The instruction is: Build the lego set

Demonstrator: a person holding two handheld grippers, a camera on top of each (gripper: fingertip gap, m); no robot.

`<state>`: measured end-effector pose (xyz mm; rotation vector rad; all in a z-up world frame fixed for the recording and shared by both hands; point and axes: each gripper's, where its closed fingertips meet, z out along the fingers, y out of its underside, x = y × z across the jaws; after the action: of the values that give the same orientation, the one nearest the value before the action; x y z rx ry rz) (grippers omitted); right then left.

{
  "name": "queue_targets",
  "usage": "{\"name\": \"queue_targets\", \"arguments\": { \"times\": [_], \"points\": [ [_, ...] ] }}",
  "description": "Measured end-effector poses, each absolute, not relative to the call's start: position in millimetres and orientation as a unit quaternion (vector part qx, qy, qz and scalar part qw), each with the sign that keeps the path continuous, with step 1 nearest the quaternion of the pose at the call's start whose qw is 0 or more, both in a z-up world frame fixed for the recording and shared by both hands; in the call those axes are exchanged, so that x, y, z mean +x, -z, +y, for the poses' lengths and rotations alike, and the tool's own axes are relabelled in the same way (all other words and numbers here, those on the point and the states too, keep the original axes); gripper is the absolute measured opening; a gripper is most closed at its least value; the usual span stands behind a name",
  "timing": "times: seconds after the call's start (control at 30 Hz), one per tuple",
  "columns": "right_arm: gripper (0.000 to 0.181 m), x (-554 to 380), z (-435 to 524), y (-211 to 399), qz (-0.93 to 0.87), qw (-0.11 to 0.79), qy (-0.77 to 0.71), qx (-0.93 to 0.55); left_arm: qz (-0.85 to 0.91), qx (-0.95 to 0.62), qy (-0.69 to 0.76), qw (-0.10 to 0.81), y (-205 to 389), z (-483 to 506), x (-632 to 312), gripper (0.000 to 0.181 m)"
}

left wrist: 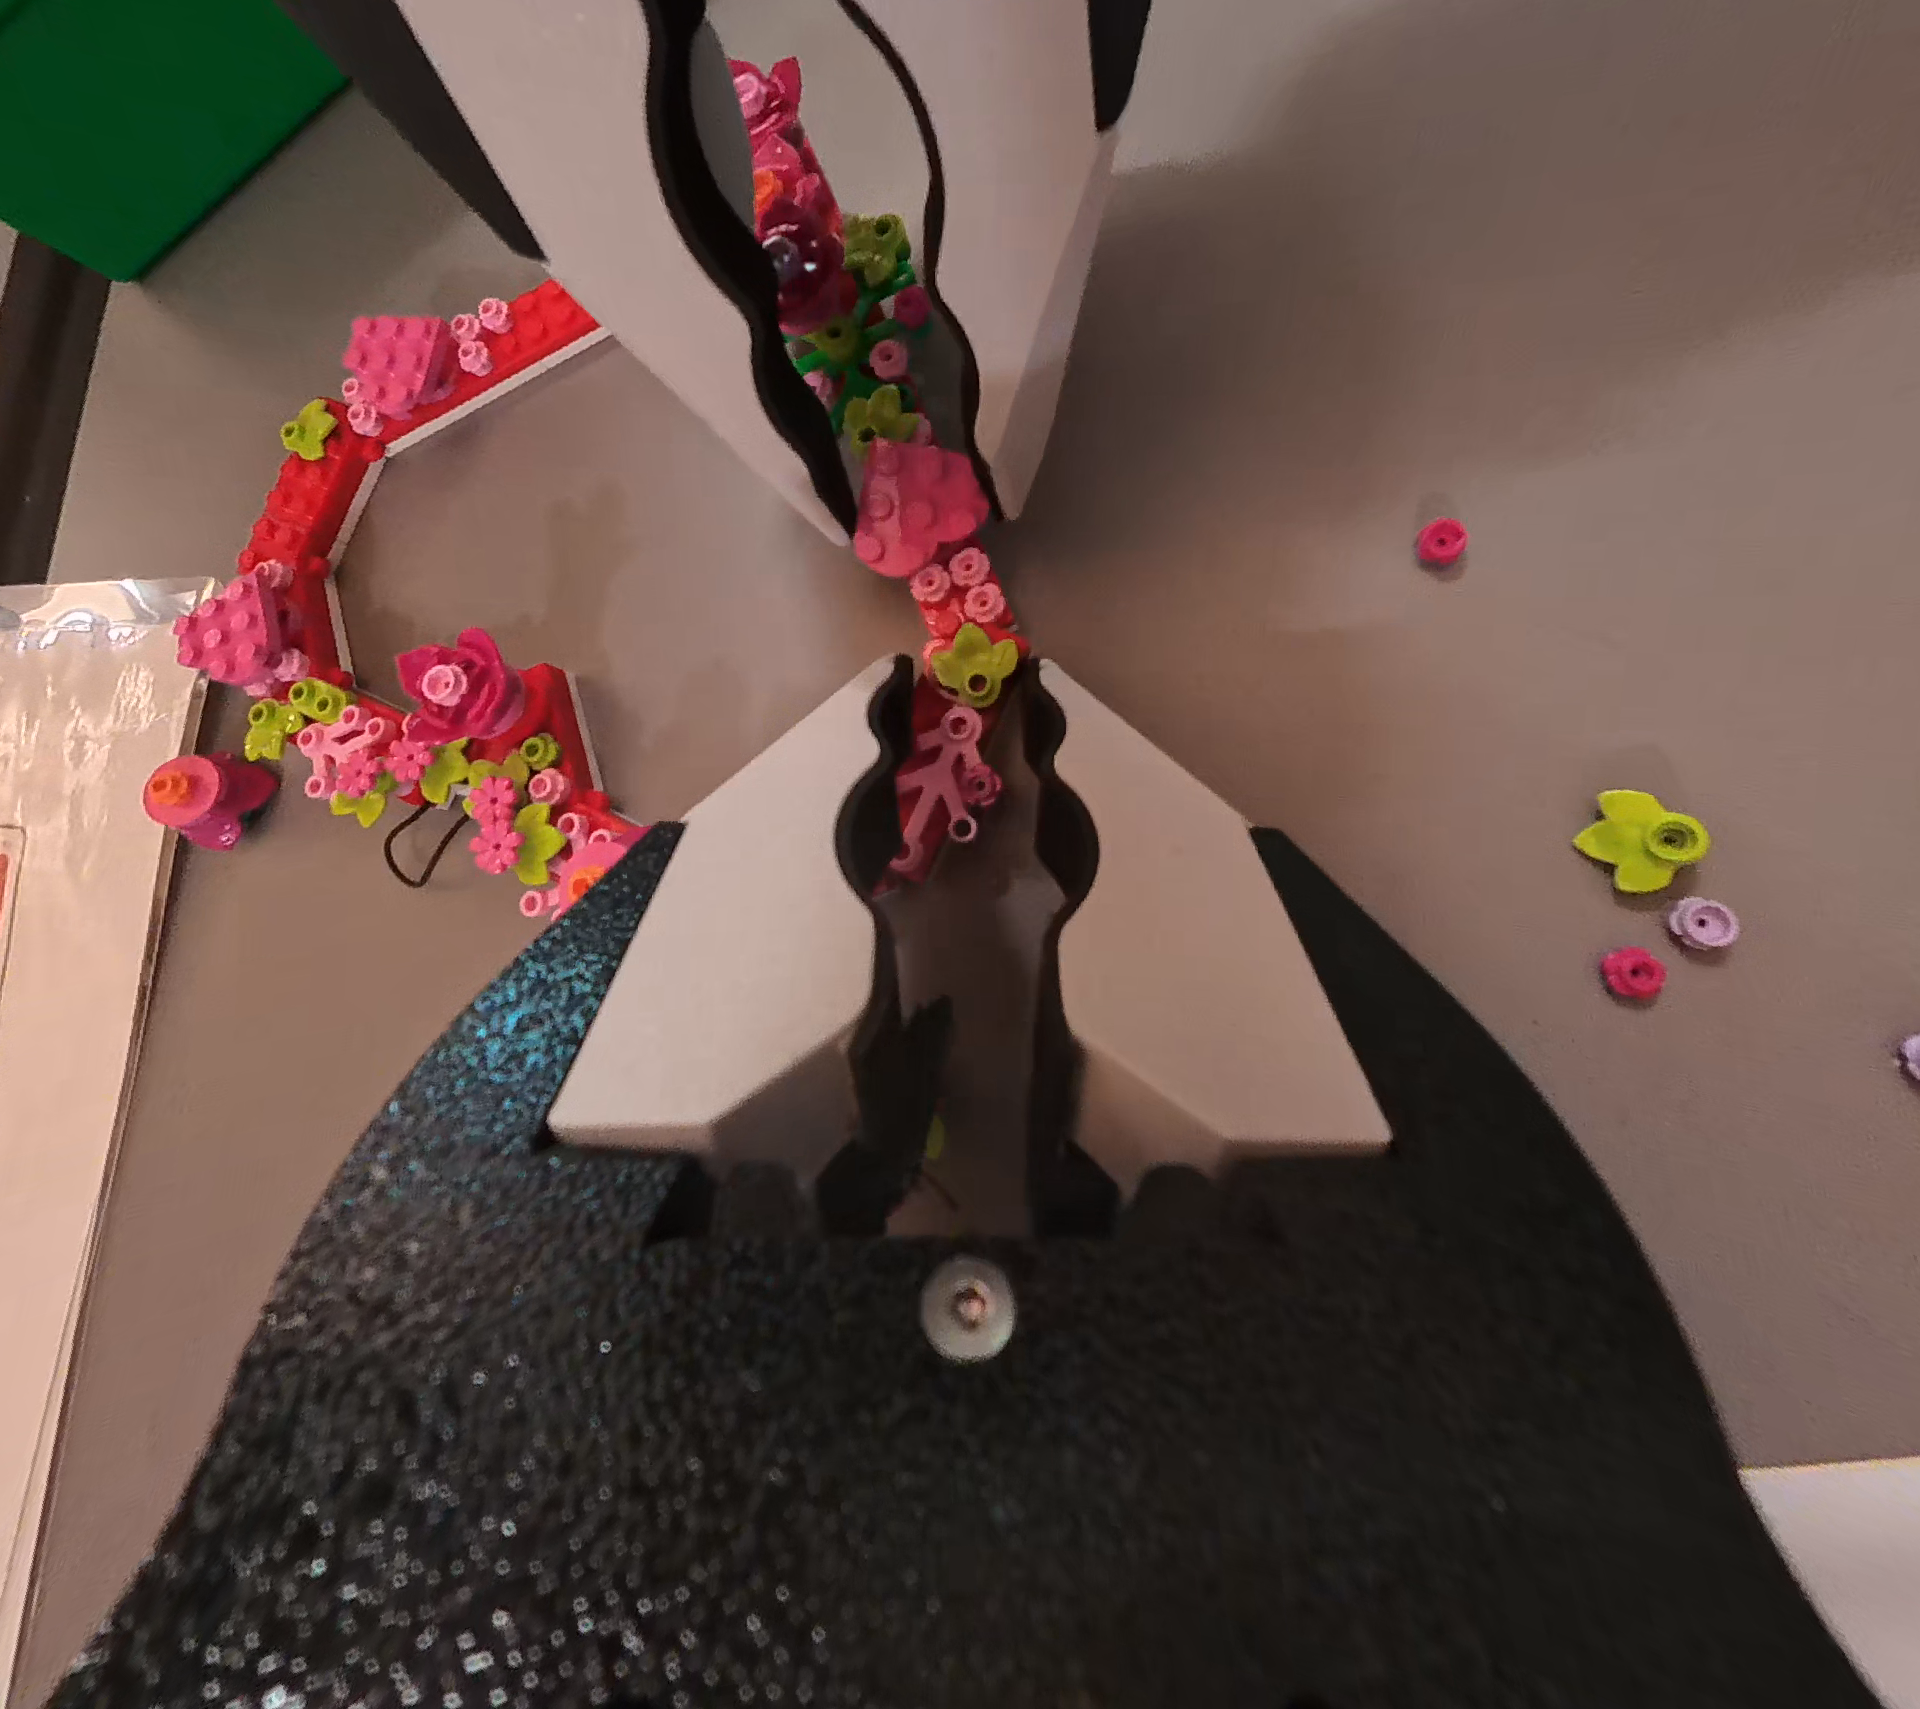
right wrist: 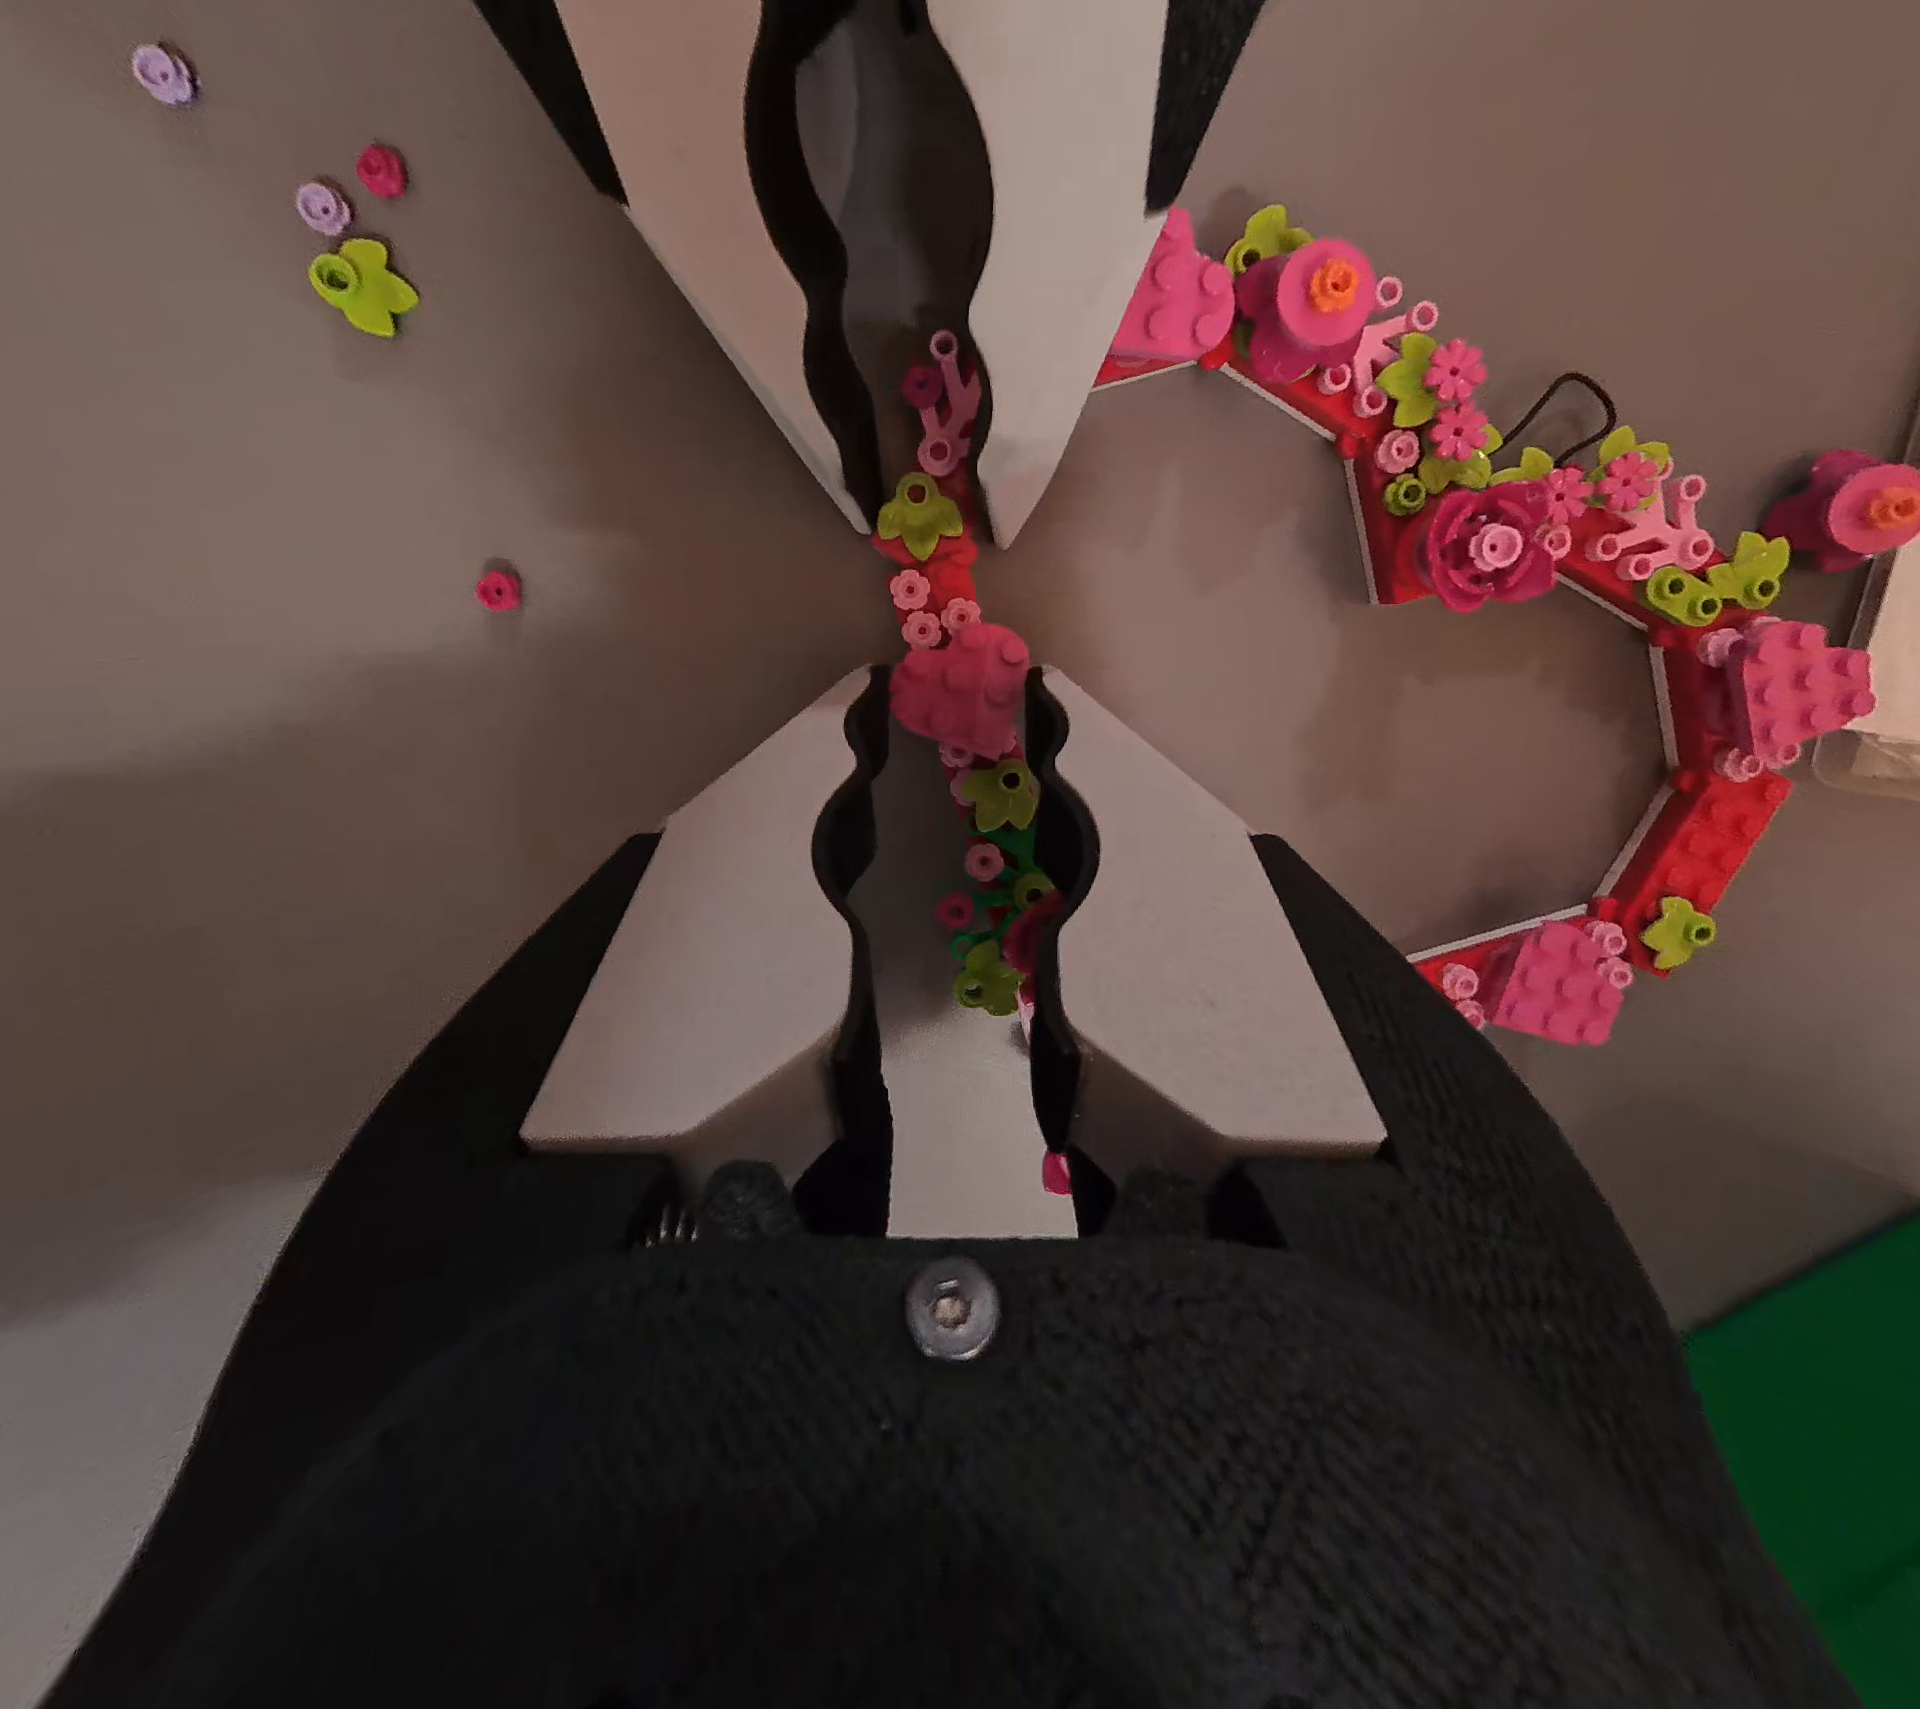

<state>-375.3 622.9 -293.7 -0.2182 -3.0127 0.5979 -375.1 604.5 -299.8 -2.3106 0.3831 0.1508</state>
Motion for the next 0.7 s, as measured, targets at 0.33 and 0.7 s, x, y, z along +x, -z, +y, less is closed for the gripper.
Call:
{"name": "queue_targets", "arguments": {
  "times": [0.33,0.7],
  "points": [
    [0.025,-375.1,623.9,294.8,-0.981,0.016,-0.173,-0.086,0.146,-0.908,-0.056,0.388,299.8,604.6,-375.3,0.019],
    [0.026,-376.3,624.3,293.9,-0.977,0.025,-0.181,-0.109,0.145,-0.908,-0.055,0.389,300.0,605.2,-375.1,0.019]
  ]
}}
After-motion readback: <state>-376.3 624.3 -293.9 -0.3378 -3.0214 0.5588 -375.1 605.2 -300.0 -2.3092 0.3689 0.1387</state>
